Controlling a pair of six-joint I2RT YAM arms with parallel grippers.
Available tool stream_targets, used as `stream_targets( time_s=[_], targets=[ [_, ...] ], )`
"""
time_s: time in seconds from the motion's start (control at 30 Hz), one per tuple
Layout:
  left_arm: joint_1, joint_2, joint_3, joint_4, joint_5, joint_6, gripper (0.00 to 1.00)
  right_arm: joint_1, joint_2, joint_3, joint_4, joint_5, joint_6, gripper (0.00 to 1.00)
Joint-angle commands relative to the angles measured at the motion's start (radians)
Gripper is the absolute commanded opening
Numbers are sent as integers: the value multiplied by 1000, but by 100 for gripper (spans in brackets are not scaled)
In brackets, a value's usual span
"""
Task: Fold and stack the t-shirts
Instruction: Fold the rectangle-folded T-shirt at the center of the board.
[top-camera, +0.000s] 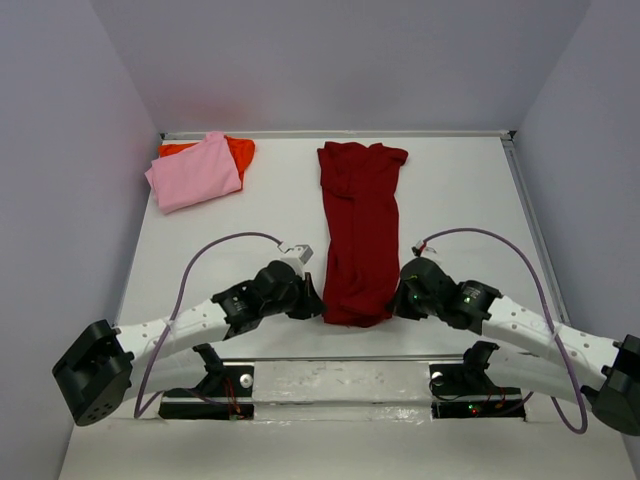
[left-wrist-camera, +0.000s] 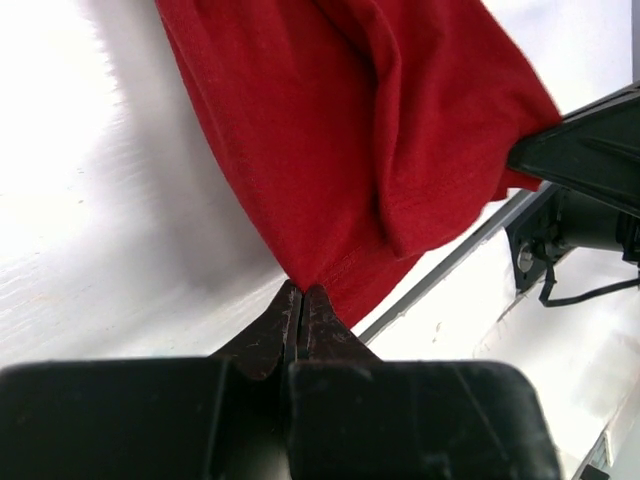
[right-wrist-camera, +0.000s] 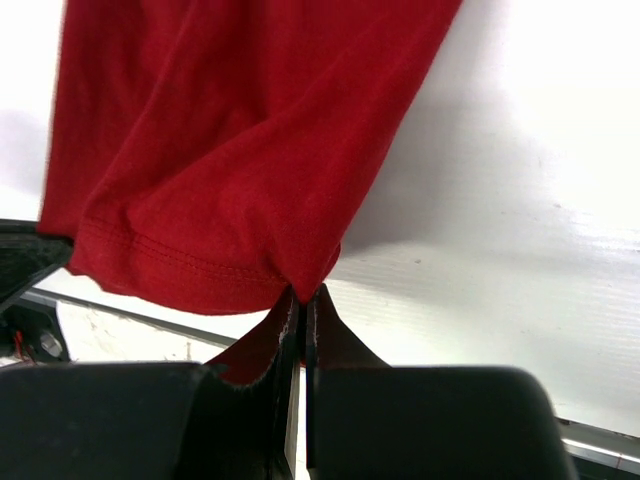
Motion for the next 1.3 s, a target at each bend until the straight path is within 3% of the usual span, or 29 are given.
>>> stream_targets(
  time_s=[0.0, 0.33, 0.53, 0.83, 1.03, 1.27],
  targets=[
    [25, -17, 62, -80, -43, 47, 0, 6, 21, 83, -47, 100, -42, 0],
    [161, 32, 171, -63, -53, 136, 0, 6, 115, 247, -52, 279, -102, 0],
    [287, 105, 243, -34, 22, 205, 0, 6, 173, 308, -56, 408, -84, 0],
    [322, 257, 404, 36, 53, 231, 0, 6, 310, 414, -55, 595, -122, 0],
    [324, 314, 473, 66, -14, 257, 0, -37, 375, 480, -10, 719, -212, 0],
    [335, 357, 524, 87, -174, 288, 0, -160, 424, 477, 186, 641, -390, 0]
  ],
)
